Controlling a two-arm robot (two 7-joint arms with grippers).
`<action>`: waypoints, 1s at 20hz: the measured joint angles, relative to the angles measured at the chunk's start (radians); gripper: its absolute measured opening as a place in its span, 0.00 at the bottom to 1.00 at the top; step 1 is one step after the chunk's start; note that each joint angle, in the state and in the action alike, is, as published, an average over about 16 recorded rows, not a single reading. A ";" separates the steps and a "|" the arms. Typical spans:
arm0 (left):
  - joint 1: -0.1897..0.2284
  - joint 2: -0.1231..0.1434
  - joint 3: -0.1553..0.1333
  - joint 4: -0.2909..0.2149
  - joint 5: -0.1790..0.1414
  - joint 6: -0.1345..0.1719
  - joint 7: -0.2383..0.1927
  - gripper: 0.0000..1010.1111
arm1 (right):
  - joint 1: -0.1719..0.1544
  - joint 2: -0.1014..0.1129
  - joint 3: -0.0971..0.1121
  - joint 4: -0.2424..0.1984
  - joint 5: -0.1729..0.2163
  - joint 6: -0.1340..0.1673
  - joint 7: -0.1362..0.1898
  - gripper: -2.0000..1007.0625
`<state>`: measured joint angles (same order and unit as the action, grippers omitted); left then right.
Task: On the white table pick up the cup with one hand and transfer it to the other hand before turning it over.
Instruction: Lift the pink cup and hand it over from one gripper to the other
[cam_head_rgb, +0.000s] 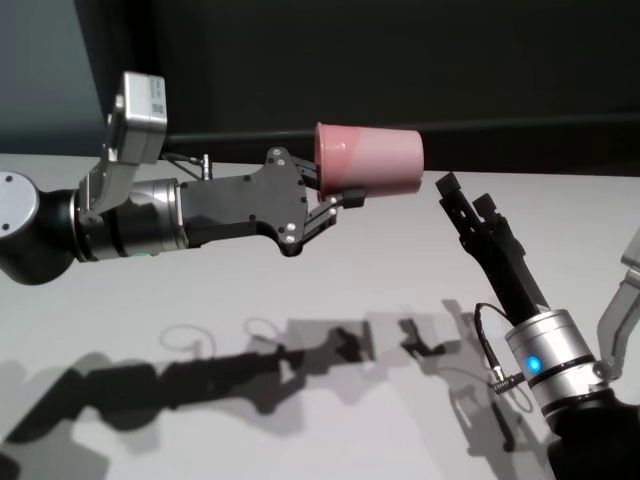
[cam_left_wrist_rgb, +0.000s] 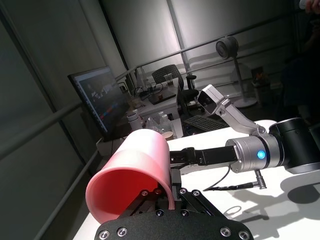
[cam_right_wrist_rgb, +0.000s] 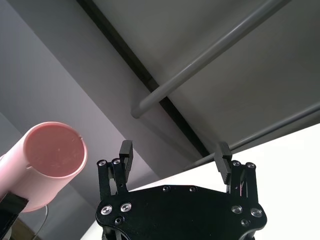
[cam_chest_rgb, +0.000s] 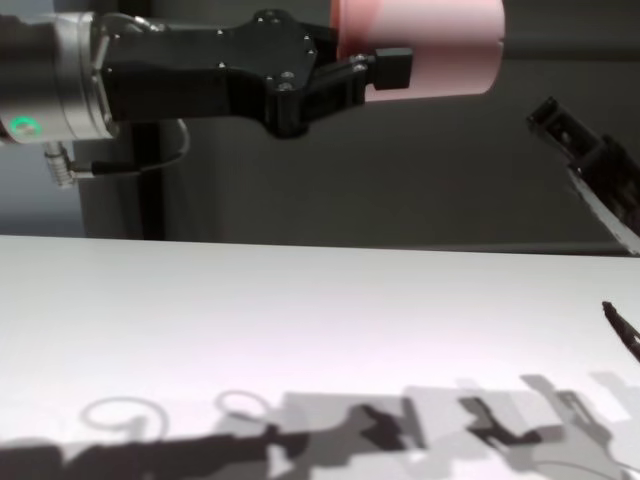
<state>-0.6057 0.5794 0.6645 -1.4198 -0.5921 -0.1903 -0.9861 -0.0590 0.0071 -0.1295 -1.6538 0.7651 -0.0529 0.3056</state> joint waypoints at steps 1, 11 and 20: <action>0.000 0.000 0.000 0.000 0.000 0.000 0.000 0.04 | 0.001 -0.001 0.000 0.002 0.017 0.001 0.009 0.99; 0.000 0.000 0.000 0.000 0.000 0.000 0.000 0.04 | 0.012 0.015 -0.025 0.003 0.068 -0.003 0.046 0.99; 0.000 0.000 0.000 0.000 0.000 0.000 0.000 0.04 | 0.016 0.036 -0.050 -0.006 0.032 -0.012 0.042 0.99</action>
<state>-0.6057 0.5795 0.6646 -1.4197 -0.5921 -0.1904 -0.9861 -0.0427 0.0432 -0.1800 -1.6600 0.7968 -0.0651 0.3479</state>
